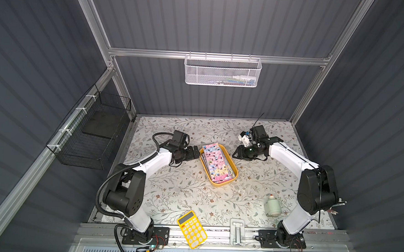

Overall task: Take the stickers out of the storage box
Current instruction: Adjust the storage box at the center of the board.

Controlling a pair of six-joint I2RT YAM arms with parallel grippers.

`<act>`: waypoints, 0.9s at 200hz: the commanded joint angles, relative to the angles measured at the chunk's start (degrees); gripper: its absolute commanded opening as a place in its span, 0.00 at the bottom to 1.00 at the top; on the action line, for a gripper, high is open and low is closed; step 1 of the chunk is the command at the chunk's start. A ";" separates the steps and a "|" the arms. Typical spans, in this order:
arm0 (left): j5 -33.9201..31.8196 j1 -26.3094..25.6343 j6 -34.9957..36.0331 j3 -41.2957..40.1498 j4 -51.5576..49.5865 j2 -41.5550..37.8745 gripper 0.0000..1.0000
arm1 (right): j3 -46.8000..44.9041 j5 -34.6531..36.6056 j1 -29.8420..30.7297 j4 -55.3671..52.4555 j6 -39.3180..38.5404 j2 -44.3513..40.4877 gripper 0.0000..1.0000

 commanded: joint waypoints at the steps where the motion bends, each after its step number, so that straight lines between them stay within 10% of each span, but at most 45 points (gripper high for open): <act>1: 2.08 -1.83 -1.99 0.50 2.57 2.67 0.84 | 0.50 0.46 0.53 1.72 0.59 0.94 0.30; 180: 5.93 -8.67 -3.63 16.67 7.01 18.60 0.51 | -2.63 1.40 -2.46 6.57 4.17 -1.85 0.43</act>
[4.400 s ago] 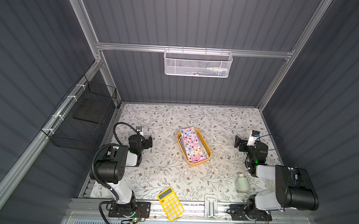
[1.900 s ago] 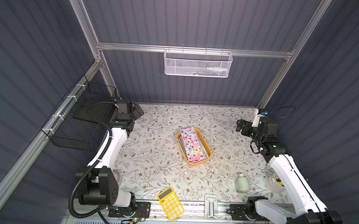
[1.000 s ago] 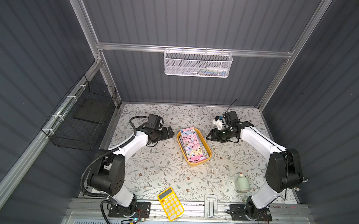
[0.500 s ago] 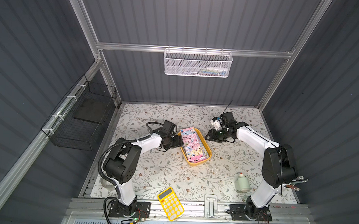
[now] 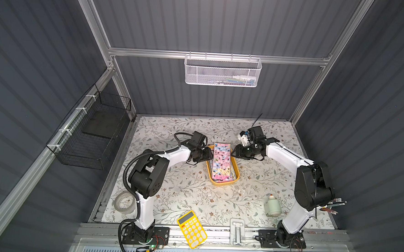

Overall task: Take the stickers out of the storage box
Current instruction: Adjust the storage box at the center of the board.

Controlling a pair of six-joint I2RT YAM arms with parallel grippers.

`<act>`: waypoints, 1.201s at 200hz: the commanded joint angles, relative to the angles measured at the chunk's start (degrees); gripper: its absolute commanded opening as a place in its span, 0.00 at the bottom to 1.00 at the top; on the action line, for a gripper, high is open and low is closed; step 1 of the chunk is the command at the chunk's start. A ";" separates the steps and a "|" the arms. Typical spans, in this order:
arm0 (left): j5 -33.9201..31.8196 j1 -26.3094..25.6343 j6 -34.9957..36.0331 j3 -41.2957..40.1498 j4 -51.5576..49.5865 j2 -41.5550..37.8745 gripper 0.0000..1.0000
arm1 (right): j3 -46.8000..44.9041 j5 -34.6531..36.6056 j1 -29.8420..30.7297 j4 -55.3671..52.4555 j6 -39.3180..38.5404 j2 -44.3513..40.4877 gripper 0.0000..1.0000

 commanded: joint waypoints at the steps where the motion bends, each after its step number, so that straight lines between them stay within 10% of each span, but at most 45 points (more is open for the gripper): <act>1: 1.75 -0.77 0.22 4.35 0.37 2.06 0.51 | -1.49 -0.81 -2.43 0.99 1.29 -3.30 0.43; 125: 1.33 -2.82 1.91 17.12 -1.99 7.17 0.53 | -5.76 -3.46 -13.53 -1.17 0.87 -11.38 0.47; 171: -3.25 -2.64 5.48 17.00 -5.82 3.48 0.86 | -4.41 3.60 -10.17 -4.14 -1.63 -10.75 0.49; 240: -5.69 0.66 5.90 13.38 -6.58 -0.68 1.00 | -0.65 10.28 -3.12 -5.36 -3.09 -8.19 0.59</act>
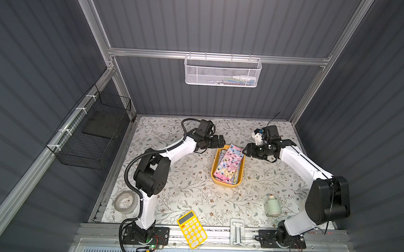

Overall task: Take the stickers out of the storage box
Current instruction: Adjust the storage box at the center of the board.

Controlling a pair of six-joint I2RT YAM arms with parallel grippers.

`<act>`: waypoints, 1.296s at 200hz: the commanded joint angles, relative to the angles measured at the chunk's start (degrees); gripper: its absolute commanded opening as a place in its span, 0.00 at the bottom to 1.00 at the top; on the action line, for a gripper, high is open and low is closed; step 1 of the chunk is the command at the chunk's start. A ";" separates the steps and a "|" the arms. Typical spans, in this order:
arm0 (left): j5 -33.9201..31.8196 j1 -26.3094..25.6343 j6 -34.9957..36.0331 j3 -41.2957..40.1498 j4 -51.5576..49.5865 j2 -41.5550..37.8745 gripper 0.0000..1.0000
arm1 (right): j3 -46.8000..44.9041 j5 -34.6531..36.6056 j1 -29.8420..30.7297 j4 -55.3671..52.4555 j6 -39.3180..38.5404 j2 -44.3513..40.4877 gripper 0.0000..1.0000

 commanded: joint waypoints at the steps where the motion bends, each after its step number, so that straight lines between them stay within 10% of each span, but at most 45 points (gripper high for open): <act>1: -1.50 1.75 1.13 -1.46 -2.18 -2.13 1.00 | 1.77 3.52 1.51 -1.23 -0.96 0.88 0.59; 109: -1.03 3.13 3.90 2.76 -4.90 2.46 0.84 | 0.10 5.95 1.84 1.36 0.26 2.24 0.52; 259: -0.12 6.06 1.65 4.17 -5.80 4.10 0.96 | 3.01 2.94 2.19 3.45 0.16 12.37 0.31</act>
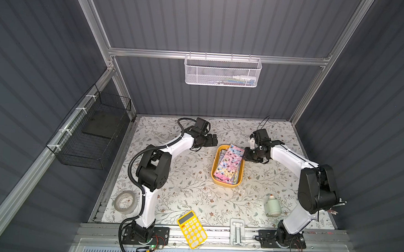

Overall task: Take the stickers out of the storage box
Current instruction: Adjust the storage box at the center of the board.

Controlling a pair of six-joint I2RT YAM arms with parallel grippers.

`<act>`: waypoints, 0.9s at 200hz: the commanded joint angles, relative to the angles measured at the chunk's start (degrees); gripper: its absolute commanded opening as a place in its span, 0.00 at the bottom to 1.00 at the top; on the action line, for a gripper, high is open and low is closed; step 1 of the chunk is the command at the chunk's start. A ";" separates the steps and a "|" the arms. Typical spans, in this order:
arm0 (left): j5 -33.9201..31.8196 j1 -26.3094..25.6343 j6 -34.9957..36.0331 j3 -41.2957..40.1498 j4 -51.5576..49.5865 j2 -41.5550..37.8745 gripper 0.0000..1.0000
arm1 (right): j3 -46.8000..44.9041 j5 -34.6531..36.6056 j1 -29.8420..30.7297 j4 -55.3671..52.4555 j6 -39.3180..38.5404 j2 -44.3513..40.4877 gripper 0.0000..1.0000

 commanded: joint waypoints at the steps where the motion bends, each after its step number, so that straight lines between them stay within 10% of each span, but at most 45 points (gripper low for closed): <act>1: 1.86 2.16 -1.14 -0.28 -0.26 -1.38 0.96 | 4.04 -3.41 0.33 1.28 -1.84 3.58 0.30; 77: -0.95 4.34 -0.29 -3.91 -3.20 -6.22 0.96 | 23.36 -4.28 5.86 -1.70 -5.72 13.38 0.34; 180: 1.13 -1.32 -1.52 -6.34 -2.22 -7.38 0.72 | 1.70 -1.38 7.83 0.63 -0.88 -5.67 0.40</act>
